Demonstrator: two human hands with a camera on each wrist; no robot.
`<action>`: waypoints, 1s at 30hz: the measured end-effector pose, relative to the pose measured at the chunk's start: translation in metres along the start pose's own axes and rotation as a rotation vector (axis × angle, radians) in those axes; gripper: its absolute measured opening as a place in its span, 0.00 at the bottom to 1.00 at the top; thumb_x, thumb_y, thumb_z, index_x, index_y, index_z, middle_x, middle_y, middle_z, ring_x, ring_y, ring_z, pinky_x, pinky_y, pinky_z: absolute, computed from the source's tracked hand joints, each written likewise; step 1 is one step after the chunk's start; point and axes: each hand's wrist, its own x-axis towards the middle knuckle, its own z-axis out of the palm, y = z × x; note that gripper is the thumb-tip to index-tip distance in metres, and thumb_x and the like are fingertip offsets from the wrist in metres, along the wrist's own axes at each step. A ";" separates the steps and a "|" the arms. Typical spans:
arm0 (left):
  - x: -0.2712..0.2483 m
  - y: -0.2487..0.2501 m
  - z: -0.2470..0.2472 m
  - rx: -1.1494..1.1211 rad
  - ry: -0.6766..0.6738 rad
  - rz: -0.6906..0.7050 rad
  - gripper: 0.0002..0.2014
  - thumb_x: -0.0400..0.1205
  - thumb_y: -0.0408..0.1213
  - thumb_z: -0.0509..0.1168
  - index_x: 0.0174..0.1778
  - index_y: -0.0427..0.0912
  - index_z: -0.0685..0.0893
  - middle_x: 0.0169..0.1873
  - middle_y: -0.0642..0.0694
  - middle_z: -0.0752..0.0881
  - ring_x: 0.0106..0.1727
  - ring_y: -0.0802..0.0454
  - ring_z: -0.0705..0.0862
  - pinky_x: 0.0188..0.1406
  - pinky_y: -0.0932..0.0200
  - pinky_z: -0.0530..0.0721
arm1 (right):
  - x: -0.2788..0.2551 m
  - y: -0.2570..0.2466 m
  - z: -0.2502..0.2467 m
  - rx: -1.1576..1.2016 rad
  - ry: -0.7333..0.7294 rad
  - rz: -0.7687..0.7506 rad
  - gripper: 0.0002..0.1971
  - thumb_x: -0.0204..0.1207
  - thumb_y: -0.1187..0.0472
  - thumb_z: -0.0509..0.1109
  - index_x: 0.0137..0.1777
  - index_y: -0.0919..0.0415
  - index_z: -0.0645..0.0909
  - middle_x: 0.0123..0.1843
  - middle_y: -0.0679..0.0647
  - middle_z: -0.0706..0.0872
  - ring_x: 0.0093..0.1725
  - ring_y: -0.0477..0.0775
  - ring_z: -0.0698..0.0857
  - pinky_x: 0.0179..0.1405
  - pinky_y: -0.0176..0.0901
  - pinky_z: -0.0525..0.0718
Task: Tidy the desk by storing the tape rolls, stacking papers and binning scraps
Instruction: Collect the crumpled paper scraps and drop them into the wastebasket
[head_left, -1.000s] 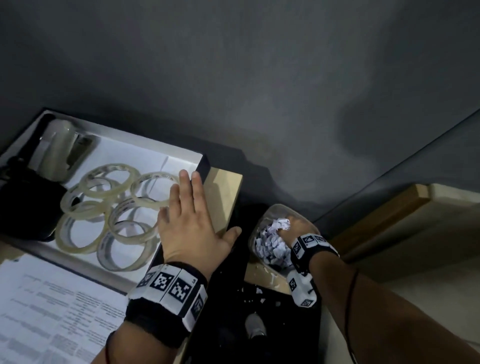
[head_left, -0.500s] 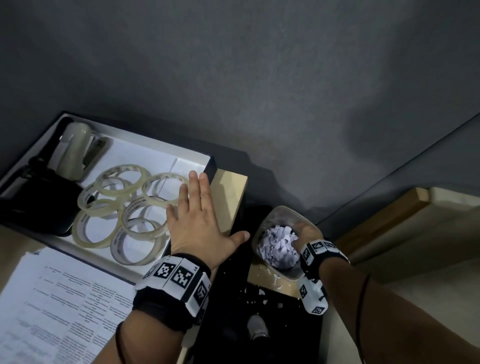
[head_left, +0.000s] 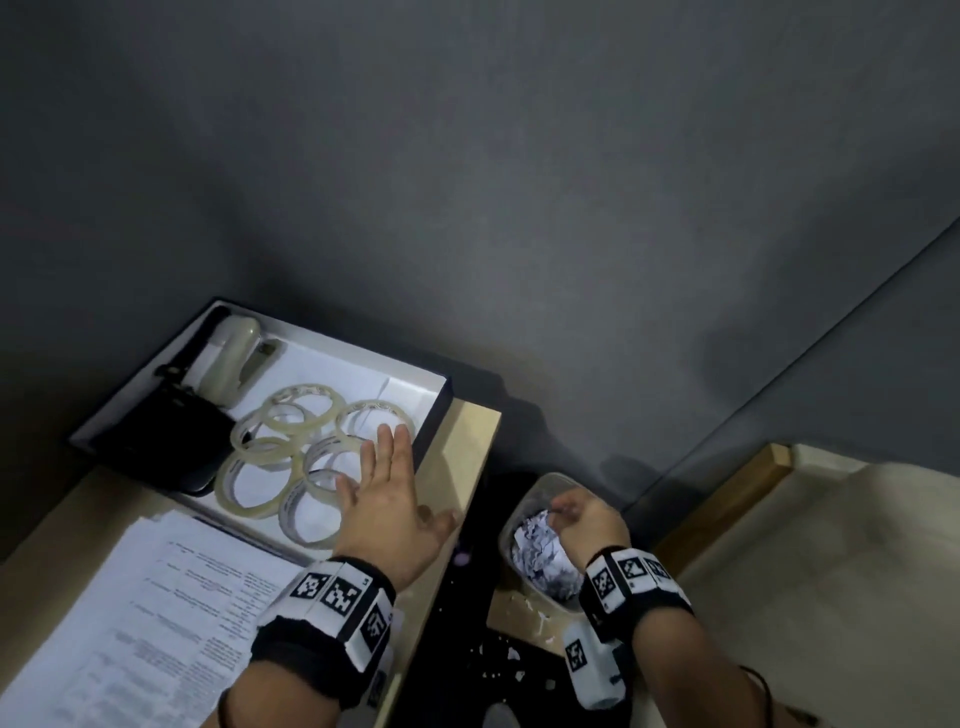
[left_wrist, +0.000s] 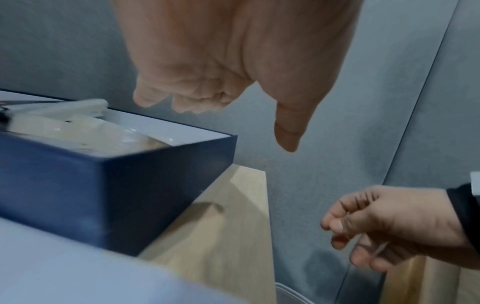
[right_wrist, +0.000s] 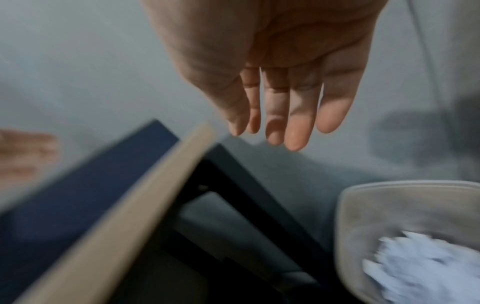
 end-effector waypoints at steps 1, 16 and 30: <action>-0.010 -0.005 -0.002 -0.022 0.017 -0.007 0.51 0.78 0.60 0.62 0.82 0.43 0.33 0.83 0.46 0.35 0.83 0.46 0.35 0.80 0.38 0.40 | -0.012 -0.008 -0.003 0.025 0.018 -0.019 0.04 0.77 0.56 0.67 0.48 0.46 0.82 0.50 0.50 0.89 0.48 0.53 0.84 0.47 0.36 0.80; -0.188 -0.130 -0.025 -0.214 0.125 -0.294 0.47 0.81 0.55 0.60 0.82 0.46 0.32 0.82 0.49 0.32 0.83 0.49 0.34 0.80 0.42 0.36 | -0.182 -0.122 0.054 0.127 -0.076 -0.456 0.07 0.75 0.61 0.71 0.37 0.50 0.80 0.34 0.41 0.82 0.39 0.47 0.81 0.41 0.36 0.73; -0.360 -0.266 0.009 -0.284 0.176 -0.725 0.51 0.77 0.56 0.64 0.82 0.44 0.33 0.83 0.48 0.37 0.84 0.45 0.39 0.81 0.40 0.45 | -0.328 -0.160 0.205 -0.265 -0.576 -0.688 0.10 0.69 0.64 0.73 0.44 0.49 0.79 0.36 0.49 0.84 0.33 0.47 0.82 0.36 0.37 0.83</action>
